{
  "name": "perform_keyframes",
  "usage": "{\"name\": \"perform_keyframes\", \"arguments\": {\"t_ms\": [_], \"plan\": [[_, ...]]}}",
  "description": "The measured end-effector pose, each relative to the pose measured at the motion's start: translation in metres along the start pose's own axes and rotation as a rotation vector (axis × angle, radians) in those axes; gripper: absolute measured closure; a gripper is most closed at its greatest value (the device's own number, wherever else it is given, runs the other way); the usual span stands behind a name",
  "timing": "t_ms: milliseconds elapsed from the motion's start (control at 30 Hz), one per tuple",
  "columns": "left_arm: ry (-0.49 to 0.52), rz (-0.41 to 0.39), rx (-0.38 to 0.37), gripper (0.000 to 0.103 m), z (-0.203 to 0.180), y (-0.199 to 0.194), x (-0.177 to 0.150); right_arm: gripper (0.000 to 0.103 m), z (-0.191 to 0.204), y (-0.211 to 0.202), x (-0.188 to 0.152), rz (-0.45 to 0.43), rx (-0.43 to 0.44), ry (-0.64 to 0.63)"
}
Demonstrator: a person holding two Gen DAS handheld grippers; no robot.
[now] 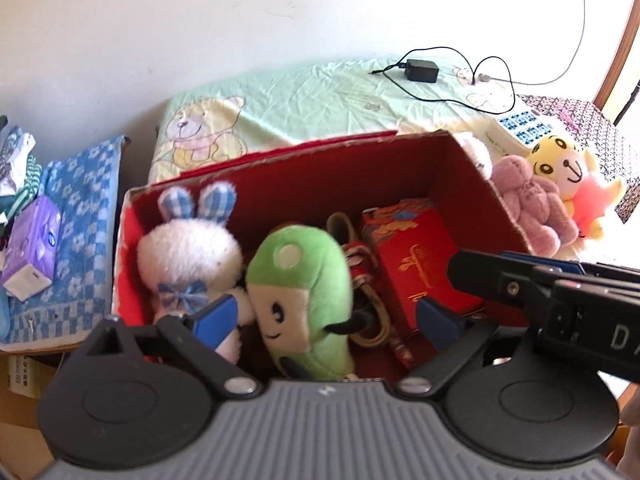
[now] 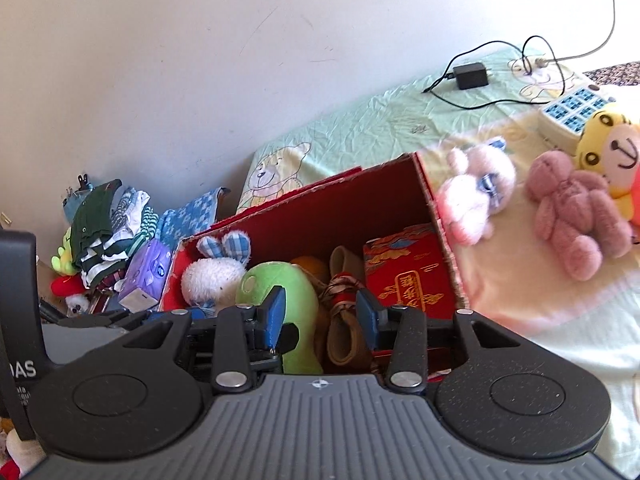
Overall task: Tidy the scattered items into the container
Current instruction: 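Withdraw the right gripper and move it toward the yellow tiger plush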
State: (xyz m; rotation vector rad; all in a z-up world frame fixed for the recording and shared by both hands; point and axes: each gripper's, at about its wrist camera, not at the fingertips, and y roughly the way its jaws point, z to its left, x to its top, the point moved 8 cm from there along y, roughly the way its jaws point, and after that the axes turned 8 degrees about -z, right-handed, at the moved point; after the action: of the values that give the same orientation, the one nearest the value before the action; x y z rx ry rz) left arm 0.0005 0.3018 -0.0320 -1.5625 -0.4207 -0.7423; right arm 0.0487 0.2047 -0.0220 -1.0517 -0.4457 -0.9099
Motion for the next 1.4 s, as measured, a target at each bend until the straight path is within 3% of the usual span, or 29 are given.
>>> {"name": "perform_keyframes", "arguments": {"t_ms": [300,700,867,1100,1400], "plan": [[0.002,0.023,0.065,0.005,-0.005,0.006,0.001,0.059,-0.009,-0.006,0.006,-0.009,-0.012,-0.021],[-0.094,0.071,0.263,0.005,0.001,0.009,-0.005,0.058,-0.022,0.002,0.015,0.075,0.1,-0.091],[-0.129,0.054,0.296,0.005,-0.009,-0.001,0.0,0.058,-0.031,-0.004,0.024,0.09,0.156,-0.111],[-0.125,0.01,0.275,0.005,-0.048,-0.012,0.024,0.058,-0.055,-0.027,0.041,0.07,0.207,-0.108],[-0.069,-0.027,0.191,0.004,-0.136,0.001,0.047,0.056,-0.138,-0.057,0.062,0.031,0.14,-0.074]]}}
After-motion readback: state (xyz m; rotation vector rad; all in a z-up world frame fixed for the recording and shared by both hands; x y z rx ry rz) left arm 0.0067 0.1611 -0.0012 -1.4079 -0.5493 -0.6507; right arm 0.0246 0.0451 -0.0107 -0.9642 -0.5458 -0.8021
